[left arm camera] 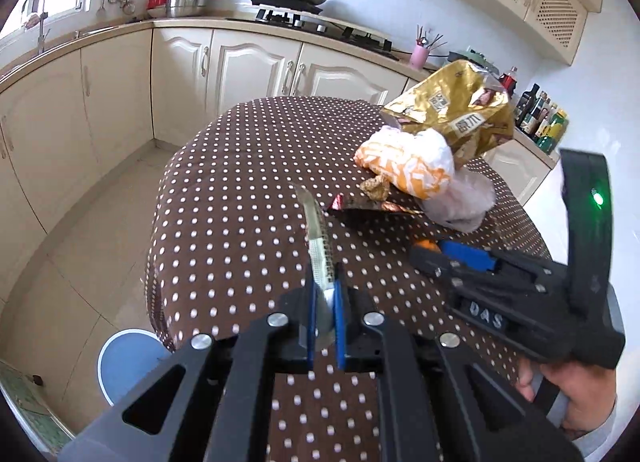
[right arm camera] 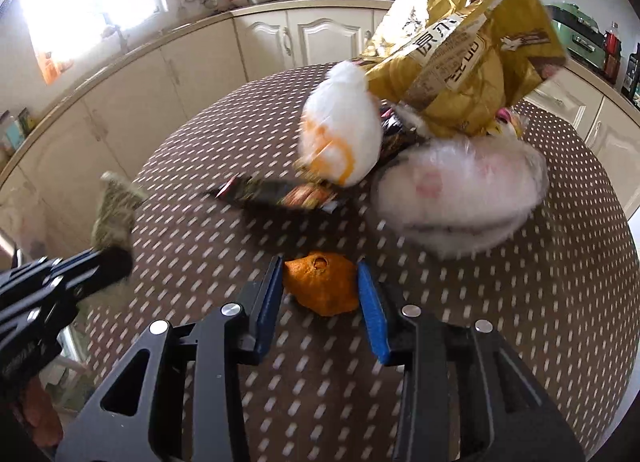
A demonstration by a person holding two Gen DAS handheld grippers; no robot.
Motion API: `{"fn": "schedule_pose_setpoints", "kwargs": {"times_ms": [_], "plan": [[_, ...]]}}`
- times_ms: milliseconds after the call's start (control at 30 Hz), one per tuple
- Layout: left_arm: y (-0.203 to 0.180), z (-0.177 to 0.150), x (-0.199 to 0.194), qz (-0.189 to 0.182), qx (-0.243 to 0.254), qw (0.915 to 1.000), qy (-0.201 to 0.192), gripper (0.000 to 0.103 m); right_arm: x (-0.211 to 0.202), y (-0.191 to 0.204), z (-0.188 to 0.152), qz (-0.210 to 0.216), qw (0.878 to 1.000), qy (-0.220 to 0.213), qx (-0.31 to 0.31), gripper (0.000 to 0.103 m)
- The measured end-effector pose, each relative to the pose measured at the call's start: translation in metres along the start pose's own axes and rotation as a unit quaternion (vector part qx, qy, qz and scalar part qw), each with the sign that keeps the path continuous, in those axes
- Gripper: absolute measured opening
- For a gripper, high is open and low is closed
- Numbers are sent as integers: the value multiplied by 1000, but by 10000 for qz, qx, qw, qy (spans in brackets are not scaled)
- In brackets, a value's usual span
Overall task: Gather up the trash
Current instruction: 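Carry both items over the blue bin and open both tools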
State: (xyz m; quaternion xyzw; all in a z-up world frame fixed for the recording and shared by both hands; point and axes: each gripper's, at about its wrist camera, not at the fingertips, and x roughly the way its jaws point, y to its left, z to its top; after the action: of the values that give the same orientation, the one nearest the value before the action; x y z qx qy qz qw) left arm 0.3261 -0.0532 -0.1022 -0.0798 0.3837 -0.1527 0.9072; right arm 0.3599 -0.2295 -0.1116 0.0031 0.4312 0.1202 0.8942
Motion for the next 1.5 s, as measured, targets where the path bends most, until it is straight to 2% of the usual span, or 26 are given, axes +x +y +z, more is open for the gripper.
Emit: {"fn": "schedule_pose_setpoints", "kwargs": {"times_ms": [167,300,500,733,867,967,1167,1233,1333,1400,1500], "plan": [[10,-14,-21,-128,-93,9999,-66,7,-19,29,-15,300,9993,-158,-165,36],[39,-28,-48,19,-330,9992,-216,7,-23,68,-16,675,9966,-241,-404,36],[111,-55,-86,583,-821,9945,-304,7,-9,147,-13,1419,9858,-269,-852,36],[204,-95,-91,1275,-1500,9804,5,7,53,243,-21,2046,9684,253,-1406,36],[255,-118,-71,1463,-1884,9704,368,7,93,274,-34,2063,9636,542,-1609,36],[288,-129,-47,1421,-2156,9639,647,7,120,289,-35,1982,9637,675,-1654,36],[313,-119,-5,1343,-2251,9617,804,9,151,299,-35,1708,9684,690,-1683,36],[319,-115,4,1393,-2262,9606,815,23,157,296,-33,1621,9709,658,-1636,36],[326,-113,13,1398,-2272,9599,862,34,166,293,-34,1586,9717,712,-1601,36],[327,-116,11,1458,-2281,9591,828,40,170,294,-35,1568,9715,756,-1606,36],[330,-122,6,1527,-2351,9566,795,42,175,295,-37,1583,9710,821,-1594,36]]}}
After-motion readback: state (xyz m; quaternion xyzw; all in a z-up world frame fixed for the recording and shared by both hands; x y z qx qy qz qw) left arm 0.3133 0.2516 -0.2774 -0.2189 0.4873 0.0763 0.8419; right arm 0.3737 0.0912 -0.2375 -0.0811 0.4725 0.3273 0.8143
